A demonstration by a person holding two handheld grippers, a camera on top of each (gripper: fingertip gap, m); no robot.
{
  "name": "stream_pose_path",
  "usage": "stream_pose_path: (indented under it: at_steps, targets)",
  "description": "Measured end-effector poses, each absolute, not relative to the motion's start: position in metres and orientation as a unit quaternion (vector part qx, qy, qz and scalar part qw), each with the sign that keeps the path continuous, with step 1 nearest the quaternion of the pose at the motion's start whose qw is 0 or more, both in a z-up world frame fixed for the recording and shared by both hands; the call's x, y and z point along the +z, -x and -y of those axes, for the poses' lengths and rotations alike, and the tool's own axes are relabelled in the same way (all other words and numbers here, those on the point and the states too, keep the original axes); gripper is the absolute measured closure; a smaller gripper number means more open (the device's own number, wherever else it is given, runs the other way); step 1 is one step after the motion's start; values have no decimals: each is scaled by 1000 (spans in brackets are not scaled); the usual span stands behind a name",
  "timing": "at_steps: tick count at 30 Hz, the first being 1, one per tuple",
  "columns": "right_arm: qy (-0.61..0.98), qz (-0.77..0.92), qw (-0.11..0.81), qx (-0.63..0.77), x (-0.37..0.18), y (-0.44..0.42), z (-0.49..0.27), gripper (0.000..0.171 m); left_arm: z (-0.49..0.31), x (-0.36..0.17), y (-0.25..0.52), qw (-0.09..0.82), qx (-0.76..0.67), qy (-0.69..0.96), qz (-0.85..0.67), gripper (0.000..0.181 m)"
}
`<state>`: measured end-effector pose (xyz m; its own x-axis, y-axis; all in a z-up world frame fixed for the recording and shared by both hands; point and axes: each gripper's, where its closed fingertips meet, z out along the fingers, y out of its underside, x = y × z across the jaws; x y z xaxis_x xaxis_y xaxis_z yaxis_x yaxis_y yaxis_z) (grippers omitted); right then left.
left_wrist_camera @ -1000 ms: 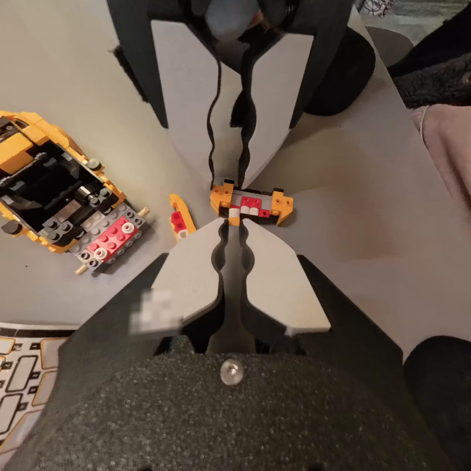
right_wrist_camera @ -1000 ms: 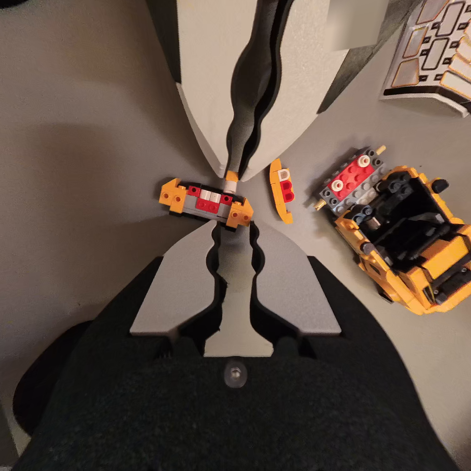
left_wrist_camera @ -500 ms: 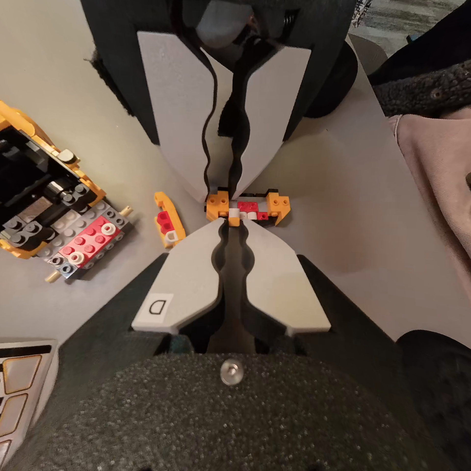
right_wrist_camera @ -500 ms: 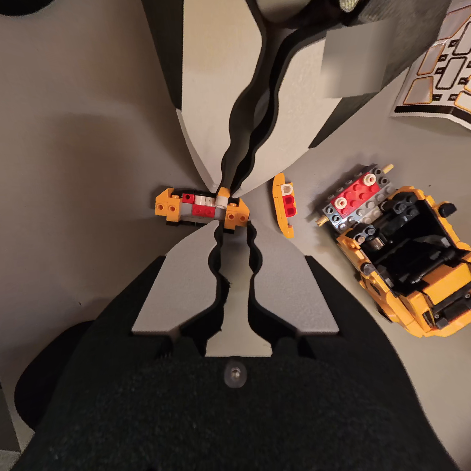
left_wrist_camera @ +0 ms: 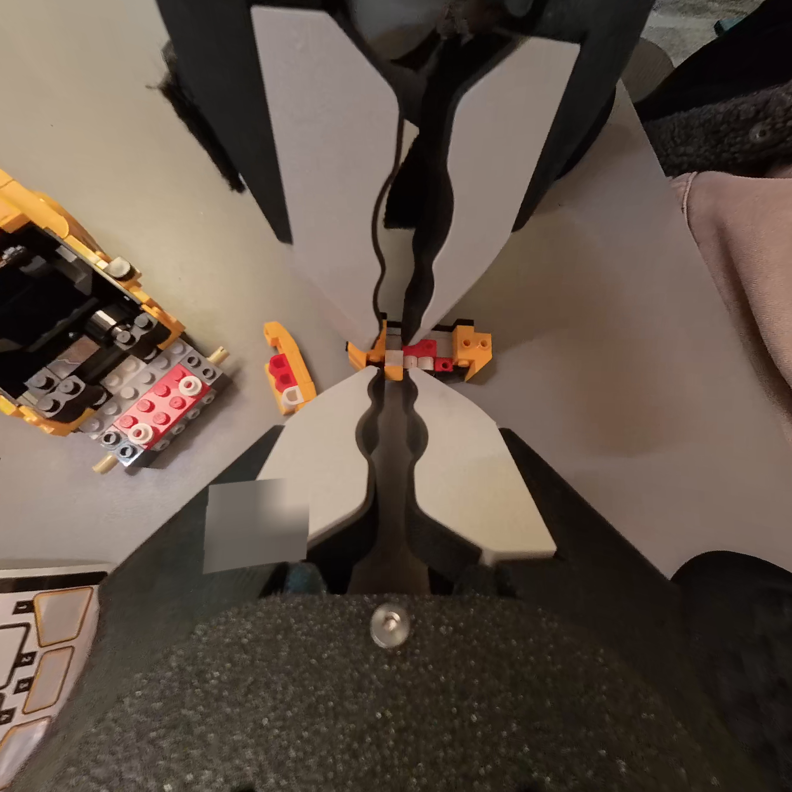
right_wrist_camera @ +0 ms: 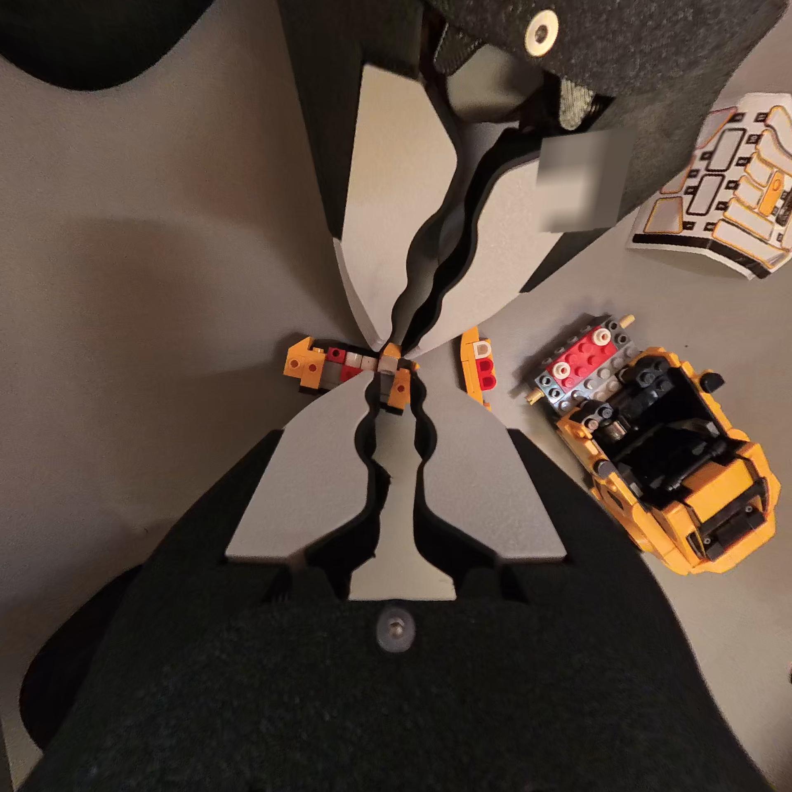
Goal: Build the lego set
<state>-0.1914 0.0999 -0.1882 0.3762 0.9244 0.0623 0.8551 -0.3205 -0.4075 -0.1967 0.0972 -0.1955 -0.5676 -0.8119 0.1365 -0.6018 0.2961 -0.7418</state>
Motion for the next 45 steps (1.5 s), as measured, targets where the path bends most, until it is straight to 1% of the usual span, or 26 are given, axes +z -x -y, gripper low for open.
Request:
stream_pose_path:
  at_steps: [13, 28, 45]
  targets:
    - [816, 535, 186, 115, -193, 196, -99, 163, -98, -196, 196, 141, -385, 441, -799, 174]
    - [821, 524, 200, 108, -196, 196, -100, 163, -98, -196, 196, 155, -375, 430, -807, 174]
    - [838, 504, 182, 103, -195, 193, -99, 165, -100, -196, 194, 172, -362, 423, -813, 174]
